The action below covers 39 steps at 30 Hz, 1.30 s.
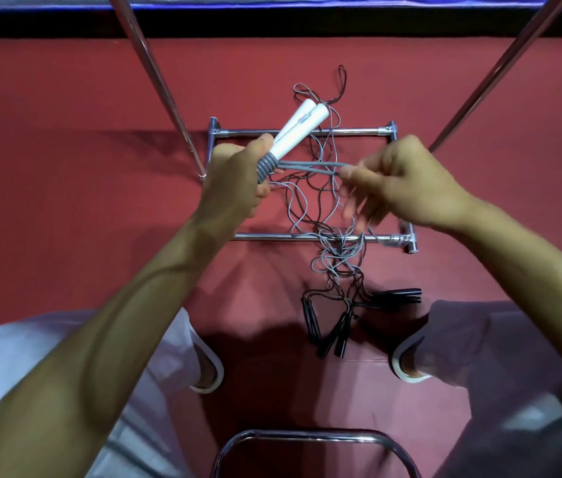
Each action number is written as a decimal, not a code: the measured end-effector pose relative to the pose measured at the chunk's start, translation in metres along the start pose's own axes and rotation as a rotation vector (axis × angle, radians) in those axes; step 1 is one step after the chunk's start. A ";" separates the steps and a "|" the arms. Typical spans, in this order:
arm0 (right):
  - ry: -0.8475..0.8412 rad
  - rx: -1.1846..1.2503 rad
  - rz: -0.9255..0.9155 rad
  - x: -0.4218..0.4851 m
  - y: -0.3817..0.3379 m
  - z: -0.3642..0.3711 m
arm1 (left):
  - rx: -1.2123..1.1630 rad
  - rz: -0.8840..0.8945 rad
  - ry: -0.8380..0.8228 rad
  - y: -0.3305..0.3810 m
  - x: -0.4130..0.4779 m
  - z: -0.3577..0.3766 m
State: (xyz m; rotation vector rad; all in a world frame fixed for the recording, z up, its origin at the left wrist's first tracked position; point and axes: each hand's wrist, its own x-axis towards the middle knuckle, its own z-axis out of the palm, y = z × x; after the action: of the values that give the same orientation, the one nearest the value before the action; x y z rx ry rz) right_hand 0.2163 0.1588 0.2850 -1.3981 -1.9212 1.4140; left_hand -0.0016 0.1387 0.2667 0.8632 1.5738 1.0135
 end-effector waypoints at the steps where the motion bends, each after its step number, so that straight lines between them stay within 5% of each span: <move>1: -0.093 0.306 0.207 0.000 -0.007 -0.002 | 0.005 0.021 0.001 -0.001 -0.001 0.001; 4: -0.226 0.693 0.420 -0.001 -0.015 -0.016 | 0.044 0.108 0.026 -0.001 -0.001 0.004; 9: -0.317 0.630 0.364 0.002 -0.008 -0.016 | 0.554 0.463 0.172 -0.011 0.003 0.004; 14: -0.245 0.705 0.477 0.012 0.003 -0.009 | 0.859 0.602 0.092 -0.023 -0.004 0.010; 25: -0.207 0.845 0.778 0.009 0.010 0.010 | 1.181 0.598 -0.287 -0.036 -0.028 0.017; 30: -0.333 0.849 0.786 0.010 0.005 0.026 | 1.288 0.614 -0.255 -0.046 -0.037 0.027; 39: -0.338 0.928 0.713 0.010 -0.002 0.004 | 1.113 0.604 -0.194 -0.039 -0.024 0.022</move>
State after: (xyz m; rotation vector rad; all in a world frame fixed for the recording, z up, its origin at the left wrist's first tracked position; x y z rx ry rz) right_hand 0.2078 0.1652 0.2826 -1.4084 -0.6059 2.5253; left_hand 0.0241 0.1061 0.2374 2.2136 1.6976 0.3142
